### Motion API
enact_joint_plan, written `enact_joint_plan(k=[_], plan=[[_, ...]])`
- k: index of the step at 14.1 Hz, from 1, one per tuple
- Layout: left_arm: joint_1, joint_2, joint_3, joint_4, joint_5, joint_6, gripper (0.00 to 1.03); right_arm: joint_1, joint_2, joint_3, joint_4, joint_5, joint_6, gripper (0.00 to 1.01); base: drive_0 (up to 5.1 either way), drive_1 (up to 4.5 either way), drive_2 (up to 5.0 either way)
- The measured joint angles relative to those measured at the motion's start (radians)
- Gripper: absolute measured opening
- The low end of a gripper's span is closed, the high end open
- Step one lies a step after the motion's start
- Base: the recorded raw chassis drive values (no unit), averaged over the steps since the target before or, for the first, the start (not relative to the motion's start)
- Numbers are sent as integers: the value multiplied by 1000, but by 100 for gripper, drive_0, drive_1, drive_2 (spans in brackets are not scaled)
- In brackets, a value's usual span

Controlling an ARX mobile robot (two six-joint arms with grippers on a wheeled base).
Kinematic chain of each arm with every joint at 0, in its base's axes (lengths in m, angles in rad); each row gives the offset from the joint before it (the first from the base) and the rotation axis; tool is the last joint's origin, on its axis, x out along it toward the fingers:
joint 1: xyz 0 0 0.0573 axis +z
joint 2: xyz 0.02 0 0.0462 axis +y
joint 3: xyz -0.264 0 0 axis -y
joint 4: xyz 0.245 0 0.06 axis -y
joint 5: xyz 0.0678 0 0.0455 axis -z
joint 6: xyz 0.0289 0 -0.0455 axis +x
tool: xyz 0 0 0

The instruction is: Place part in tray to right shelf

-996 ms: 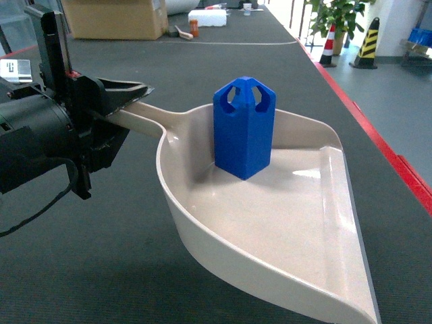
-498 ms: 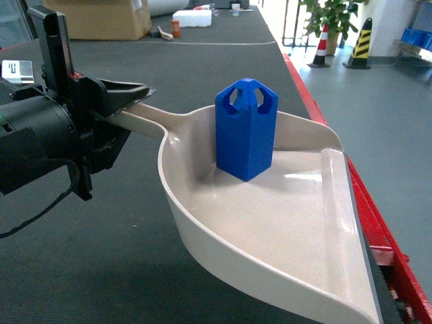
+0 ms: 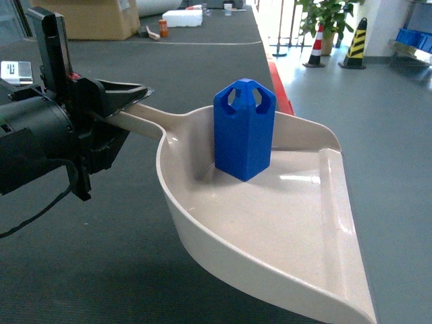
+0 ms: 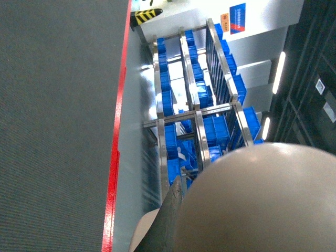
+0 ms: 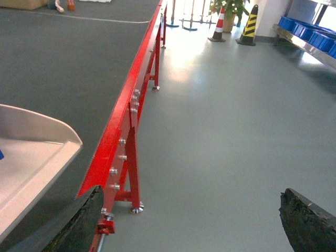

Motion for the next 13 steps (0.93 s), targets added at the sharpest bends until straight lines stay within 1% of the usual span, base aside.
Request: enact_joint_plan(k=[12, 13], plan=[[0, 1, 0, -3, -2, 0, 14, 0, 2, 0, -2, 0, 0, 98, 0, 0, 0], [-3, 1, 0, 0, 1, -1, 14, 0, 0, 0, 0, 0, 0, 98, 517, -228, -228]])
